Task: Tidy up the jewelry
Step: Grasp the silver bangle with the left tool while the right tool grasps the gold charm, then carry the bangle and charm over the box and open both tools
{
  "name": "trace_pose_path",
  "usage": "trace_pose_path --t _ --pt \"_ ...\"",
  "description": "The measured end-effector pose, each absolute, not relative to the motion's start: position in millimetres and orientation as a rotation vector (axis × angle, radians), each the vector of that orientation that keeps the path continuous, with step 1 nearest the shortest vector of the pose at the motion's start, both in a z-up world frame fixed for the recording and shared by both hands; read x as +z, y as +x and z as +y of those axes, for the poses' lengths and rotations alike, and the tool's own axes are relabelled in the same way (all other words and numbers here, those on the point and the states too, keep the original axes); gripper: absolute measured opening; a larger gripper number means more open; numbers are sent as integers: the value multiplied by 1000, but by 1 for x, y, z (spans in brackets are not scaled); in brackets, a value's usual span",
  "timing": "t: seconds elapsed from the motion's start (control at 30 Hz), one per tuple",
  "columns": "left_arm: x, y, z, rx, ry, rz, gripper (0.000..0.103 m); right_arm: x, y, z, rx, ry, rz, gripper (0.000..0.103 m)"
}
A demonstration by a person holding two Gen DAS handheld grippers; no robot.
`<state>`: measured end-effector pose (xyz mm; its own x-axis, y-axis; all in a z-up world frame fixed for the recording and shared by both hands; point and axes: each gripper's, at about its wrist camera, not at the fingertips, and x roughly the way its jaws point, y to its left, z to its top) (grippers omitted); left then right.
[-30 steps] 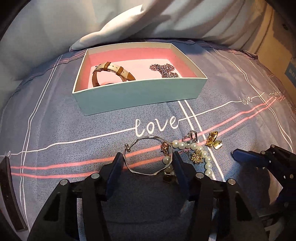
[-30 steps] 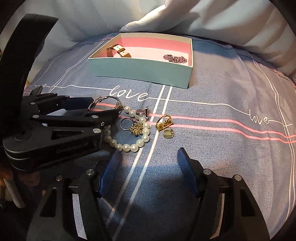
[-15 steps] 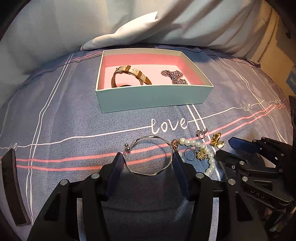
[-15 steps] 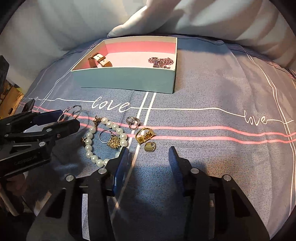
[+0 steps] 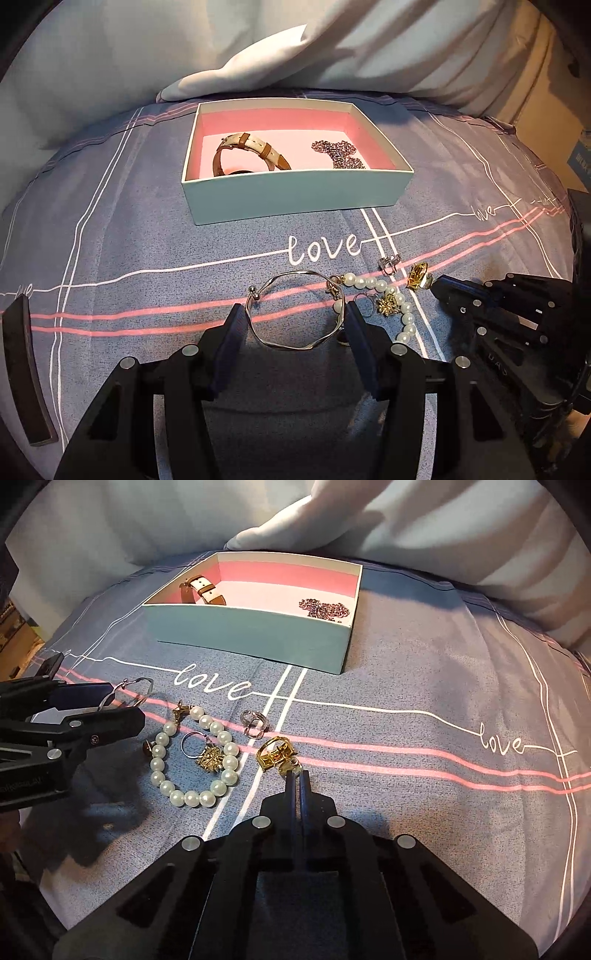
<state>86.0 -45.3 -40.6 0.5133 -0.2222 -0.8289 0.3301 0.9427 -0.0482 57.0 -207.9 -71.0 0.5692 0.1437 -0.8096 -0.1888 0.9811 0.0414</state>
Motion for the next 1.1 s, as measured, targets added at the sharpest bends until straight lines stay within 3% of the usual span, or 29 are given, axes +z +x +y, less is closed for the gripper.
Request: trace_pose_path --t 0.6,1.1 --pt "-37 86 -44 -329 119 981 54 -69 71 -199 231 -46 949 3" --pt "41 169 -62 -282 100 854 54 42 141 -177 220 -96 740 3"
